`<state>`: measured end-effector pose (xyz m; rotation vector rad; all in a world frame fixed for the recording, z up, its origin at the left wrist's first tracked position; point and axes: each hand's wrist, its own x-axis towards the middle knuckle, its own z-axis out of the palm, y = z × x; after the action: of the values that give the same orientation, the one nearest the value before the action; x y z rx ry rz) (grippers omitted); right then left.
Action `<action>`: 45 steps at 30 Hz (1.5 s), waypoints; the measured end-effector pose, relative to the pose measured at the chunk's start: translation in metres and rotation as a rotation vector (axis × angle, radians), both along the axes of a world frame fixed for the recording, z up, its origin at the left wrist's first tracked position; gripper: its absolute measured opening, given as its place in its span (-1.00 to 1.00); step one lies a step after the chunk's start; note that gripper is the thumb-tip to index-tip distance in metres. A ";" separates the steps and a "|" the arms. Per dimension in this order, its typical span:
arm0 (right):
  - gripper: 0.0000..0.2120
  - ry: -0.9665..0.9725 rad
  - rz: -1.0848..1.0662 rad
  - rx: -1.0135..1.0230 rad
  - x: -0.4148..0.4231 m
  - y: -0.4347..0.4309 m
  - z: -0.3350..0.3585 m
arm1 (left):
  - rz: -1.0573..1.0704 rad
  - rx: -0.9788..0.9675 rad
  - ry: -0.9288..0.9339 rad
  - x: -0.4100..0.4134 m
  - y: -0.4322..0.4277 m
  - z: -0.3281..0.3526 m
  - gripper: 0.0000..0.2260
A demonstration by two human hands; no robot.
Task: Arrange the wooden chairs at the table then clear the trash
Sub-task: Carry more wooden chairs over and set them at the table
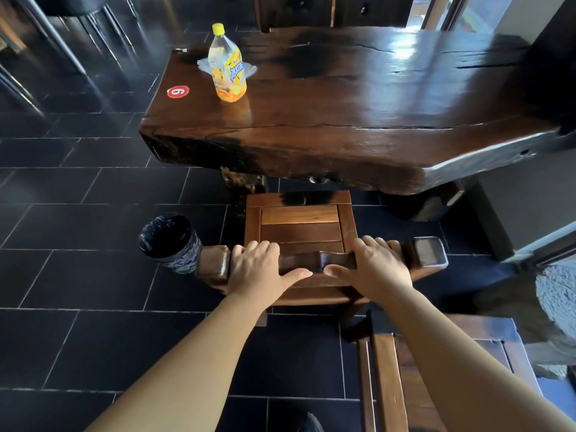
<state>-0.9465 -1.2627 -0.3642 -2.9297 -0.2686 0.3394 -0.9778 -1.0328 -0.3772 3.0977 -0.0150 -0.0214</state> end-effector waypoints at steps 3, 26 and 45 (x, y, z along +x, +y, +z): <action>-0.24 0.017 -0.026 0.031 0.001 0.001 0.003 | 0.009 -0.015 0.009 0.000 0.000 0.001 -0.25; -0.25 0.063 0.189 0.055 -0.081 -0.010 0.040 | -0.005 -0.085 0.260 -0.050 -0.021 0.059 -0.30; -0.42 0.049 0.157 0.076 -0.299 -0.052 0.196 | 0.000 -0.204 0.162 -0.293 -0.051 0.211 -0.45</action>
<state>-1.2451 -1.3144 -0.1684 -2.8283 -0.4952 0.4133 -1.2712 -1.0841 -0.1659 2.8819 -0.0108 -0.2543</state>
